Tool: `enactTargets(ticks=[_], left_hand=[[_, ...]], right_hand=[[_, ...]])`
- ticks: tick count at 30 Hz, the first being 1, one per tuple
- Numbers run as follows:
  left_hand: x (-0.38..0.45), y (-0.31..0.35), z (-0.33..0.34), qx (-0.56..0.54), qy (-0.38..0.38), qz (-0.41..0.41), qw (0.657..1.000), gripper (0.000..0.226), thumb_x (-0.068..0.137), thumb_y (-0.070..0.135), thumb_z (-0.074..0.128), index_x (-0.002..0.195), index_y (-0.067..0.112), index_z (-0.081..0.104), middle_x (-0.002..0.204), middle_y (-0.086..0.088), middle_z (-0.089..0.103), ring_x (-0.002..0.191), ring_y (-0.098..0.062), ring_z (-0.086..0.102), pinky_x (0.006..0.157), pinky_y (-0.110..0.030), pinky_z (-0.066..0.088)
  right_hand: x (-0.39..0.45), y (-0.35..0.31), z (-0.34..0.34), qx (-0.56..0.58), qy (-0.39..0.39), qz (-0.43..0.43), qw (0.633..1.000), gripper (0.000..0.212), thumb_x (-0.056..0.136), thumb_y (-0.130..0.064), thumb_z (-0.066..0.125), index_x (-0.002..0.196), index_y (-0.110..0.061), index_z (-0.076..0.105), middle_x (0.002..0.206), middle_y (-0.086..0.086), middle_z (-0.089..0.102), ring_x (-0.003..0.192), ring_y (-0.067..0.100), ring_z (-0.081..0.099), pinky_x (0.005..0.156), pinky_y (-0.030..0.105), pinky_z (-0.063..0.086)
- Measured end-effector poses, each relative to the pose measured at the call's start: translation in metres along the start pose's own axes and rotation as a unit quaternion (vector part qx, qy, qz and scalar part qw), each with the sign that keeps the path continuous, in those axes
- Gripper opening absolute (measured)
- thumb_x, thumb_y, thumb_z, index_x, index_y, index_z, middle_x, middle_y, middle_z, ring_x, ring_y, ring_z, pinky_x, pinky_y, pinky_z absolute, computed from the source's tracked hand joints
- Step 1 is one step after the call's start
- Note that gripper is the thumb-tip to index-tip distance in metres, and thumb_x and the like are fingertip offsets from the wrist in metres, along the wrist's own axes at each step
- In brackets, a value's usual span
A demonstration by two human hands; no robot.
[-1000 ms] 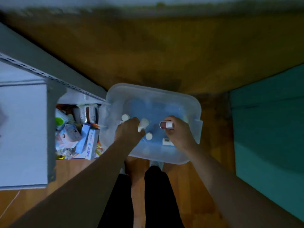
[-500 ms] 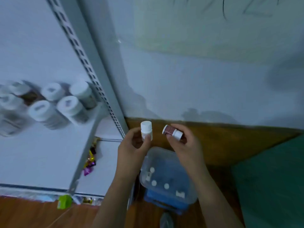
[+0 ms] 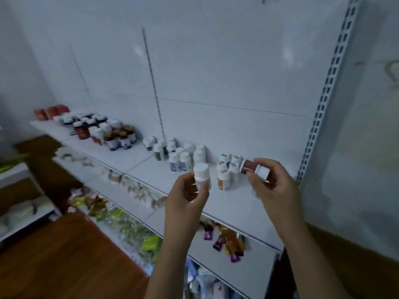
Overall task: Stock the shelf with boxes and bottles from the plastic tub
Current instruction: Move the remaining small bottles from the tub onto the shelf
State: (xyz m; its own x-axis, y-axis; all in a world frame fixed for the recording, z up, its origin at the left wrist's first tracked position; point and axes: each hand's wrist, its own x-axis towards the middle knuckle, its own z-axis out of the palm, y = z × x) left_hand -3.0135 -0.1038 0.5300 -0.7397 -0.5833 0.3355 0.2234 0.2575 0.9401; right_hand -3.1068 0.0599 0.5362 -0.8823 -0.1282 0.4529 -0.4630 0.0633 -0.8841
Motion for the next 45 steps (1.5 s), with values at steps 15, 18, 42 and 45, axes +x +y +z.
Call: enactTargets(ticks=[15, 18, 42, 45], left_hand=[[0.053, -0.053, -0.228, 0.06, 0.158, -0.029, 0.985, 0.017, 0.091, 0.028, 0.07, 0.099, 0.04, 0.062, 0.089, 0.018, 0.069, 0.081, -0.004, 0.066, 0.077, -0.032, 0.059], [0.087, -0.073, -0.249, 0.073, 0.162, -0.039, 0.983, 0.017, 0.09, 0.029, 0.071, 0.102, 0.038, 0.063, 0.091, 0.02, 0.07, 0.084, -0.002, 0.067, 0.08, -0.03, 0.059], [0.414, -0.28, -0.348, 0.117, 0.038, -0.146, 0.982, 0.024, 0.089, 0.026, 0.073, 0.099, 0.044, 0.06, 0.088, 0.023, 0.07, 0.083, 0.001, 0.066, 0.07, -0.016, 0.055], [0.45, -0.313, -0.349, 0.12, -0.035, -0.148, 0.981, 0.023, 0.089, 0.023, 0.072, 0.102, 0.039, 0.061, 0.089, 0.015, 0.07, 0.079, 0.001, 0.065, 0.066, -0.012, 0.05]], right_hand=[[-0.009, -0.037, 0.267, 0.077, -0.198, -0.004, 0.977, 0.021, 0.086, -0.02, 0.073, 0.103, -0.032, 0.067, 0.097, -0.01, 0.07, 0.086, 0.005, 0.066, 0.068, 0.016, 0.052], [0.014, -0.022, 0.307, 0.079, -0.209, 0.005, 0.975, 0.022, 0.087, -0.02, 0.073, 0.104, -0.032, 0.067, 0.098, -0.01, 0.07, 0.085, 0.004, 0.065, 0.066, 0.015, 0.051], [0.2, 0.145, 0.577, -0.058, -0.153, 0.155, 0.974, 0.017, 0.084, -0.025, 0.075, 0.096, -0.031, 0.065, 0.092, -0.014, 0.068, 0.087, 0.003, 0.063, 0.064, 0.012, 0.046], [0.204, 0.162, 0.588, -0.106, -0.099, 0.171, 0.975, 0.015, 0.086, -0.028, 0.074, 0.098, -0.028, 0.065, 0.093, -0.015, 0.067, 0.086, 0.003, 0.061, 0.065, 0.015, 0.043]])
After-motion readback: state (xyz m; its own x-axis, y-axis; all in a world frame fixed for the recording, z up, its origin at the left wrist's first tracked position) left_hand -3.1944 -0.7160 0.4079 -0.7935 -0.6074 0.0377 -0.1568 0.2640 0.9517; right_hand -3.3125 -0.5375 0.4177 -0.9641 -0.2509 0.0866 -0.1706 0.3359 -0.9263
